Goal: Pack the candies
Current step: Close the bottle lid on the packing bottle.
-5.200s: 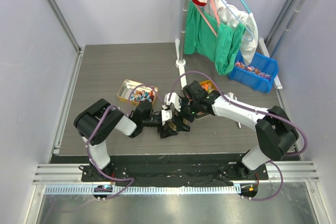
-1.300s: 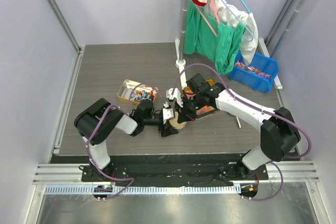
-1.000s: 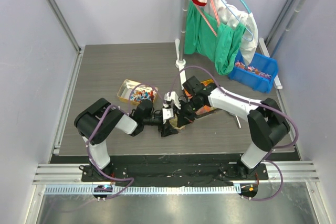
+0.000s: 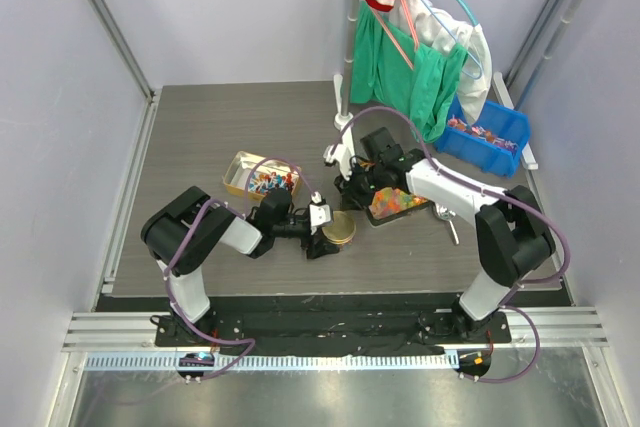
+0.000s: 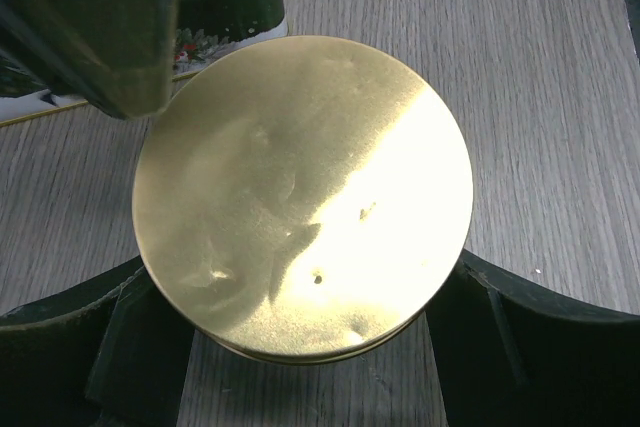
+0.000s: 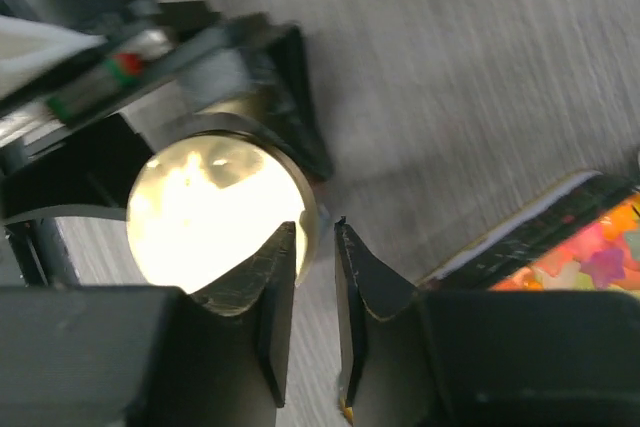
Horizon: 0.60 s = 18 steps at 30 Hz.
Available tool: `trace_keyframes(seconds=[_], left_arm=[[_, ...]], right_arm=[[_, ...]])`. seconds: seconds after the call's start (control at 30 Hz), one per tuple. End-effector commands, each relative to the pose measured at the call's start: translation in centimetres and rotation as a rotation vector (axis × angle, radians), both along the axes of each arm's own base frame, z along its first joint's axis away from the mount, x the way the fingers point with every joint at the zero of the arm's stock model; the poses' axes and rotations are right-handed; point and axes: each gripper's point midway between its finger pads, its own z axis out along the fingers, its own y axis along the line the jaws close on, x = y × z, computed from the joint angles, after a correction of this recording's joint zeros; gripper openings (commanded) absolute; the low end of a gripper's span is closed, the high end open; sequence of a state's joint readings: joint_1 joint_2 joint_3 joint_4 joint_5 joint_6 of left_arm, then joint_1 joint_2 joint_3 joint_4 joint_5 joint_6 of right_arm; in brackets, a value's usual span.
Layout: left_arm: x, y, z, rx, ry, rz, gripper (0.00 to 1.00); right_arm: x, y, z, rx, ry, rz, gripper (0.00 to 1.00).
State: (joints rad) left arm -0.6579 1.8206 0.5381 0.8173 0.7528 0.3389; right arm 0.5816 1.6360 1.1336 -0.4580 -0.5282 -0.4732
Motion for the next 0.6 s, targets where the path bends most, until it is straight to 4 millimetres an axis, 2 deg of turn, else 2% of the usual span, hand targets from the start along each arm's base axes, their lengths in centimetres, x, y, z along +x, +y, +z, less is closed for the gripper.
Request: trace_keyframes(seconds=[0.0, 0.13, 0.43, 0.57], left_arm=[[0.4, 0.3, -0.9, 0.035, -0.001, 0.019, 0.51], [0.4, 0.3, -0.9, 0.034, -0.001, 0.020, 0.51], [0.4, 0.3, -1.0, 0.035, 0.004, 0.017, 0.51], [0.4, 0.2, -0.9, 0.035, 0.000, 0.014, 0.51]], right_arm=[[2.2, 0.8, 1.7, 0.110, 0.038, -0.026, 0.31], [2.1, 1.2, 1.2, 0.116, 0.074, -0.009, 0.37], [1.2, 2.1, 0.7, 0.143, 0.165, 0.035, 0.40], [0.6, 2.0, 0.2, 0.140, 0.190, 0.049, 0.37]])
